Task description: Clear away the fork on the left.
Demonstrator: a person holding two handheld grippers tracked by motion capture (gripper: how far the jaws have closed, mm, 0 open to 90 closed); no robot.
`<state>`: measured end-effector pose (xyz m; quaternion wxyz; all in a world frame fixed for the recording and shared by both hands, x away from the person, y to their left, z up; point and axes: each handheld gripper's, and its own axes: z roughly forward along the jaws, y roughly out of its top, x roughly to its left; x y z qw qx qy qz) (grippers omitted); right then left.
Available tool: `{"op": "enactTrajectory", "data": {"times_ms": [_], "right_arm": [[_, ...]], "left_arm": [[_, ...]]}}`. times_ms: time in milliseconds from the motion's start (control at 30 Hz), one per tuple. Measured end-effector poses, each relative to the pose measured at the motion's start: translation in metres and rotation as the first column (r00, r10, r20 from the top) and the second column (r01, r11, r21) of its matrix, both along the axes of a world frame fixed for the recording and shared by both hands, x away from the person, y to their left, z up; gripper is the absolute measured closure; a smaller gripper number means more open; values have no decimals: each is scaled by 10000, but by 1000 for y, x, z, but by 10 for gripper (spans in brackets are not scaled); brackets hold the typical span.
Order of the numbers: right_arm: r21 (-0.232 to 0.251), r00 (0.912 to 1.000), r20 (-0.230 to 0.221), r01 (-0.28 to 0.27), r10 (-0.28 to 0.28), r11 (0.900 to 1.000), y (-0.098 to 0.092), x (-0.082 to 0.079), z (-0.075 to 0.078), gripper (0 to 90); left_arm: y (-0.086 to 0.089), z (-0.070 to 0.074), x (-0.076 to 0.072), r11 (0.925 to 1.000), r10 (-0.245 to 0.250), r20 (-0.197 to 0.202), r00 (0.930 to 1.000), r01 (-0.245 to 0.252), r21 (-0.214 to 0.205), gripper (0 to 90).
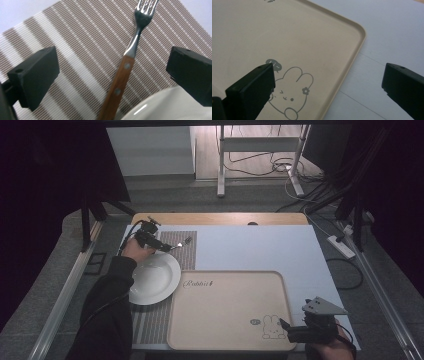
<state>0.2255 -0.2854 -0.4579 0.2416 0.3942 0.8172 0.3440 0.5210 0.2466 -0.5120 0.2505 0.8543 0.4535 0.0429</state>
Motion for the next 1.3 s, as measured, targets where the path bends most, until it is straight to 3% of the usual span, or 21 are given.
{"op": "enactTrajectory", "data": {"times_ms": [167, 233, 333, 567, 700, 800, 833, 1067, 1300], "right_arm": [[-23, 10000, 3, -5, 5, 10000, 0, 0, 0, 0], [-27, 10000, 9, -1, 1, 10000, 0, 0, 0, 0], [-34, 10000, 8, -11, 11, 10000, 0, 0, 0, 0], [-61, 10000, 16, -11, 11, 10000, 0, -1, 0, 0], [-61, 10000, 8, -2, 2, 10000, 1, 0, 0, 0], [-72, 10000, 13, -8, 8, 10000, 1, 0, 0, 0], [-72, 10000, 9, -10, 10, 10000, 1, 0, 0, 0], [-66, 10000, 9, -2, 2, 10000, 1, 0, 0, 0], [-48, 10000, -14, 0, 0, 10000, 0, 0, 0, 0]], "left_arm": [[-11, -5, 4, 9966, -184, -121, 9998, 194, 798, 12], [-13, -7, 4, 9918, -358, -81, 9993, 365, 1221, 62], [-13, -9, 4, 9871, -471, -11, 9989, 468, 1529, 165], [-2, -6, -1, 9842, -1158, 104, 9932, 1133, 1358, 454], [5, -5, -3, 9829, -1358, 73, 9907, 1338, 1264, 691], [6, -4, -4, 9783, -1642, 83, 9864, 1618, 1295, 752], [6, -4, -4, 9808, -1528, 8, 9883, 1515, 1229, 777], [16, -5, -2, 9897, -1236, 13, 9923, 1231, 732, 782], [35, 6, -2, 9930, -781, 378, 9962, 744, 917, 782]]}}
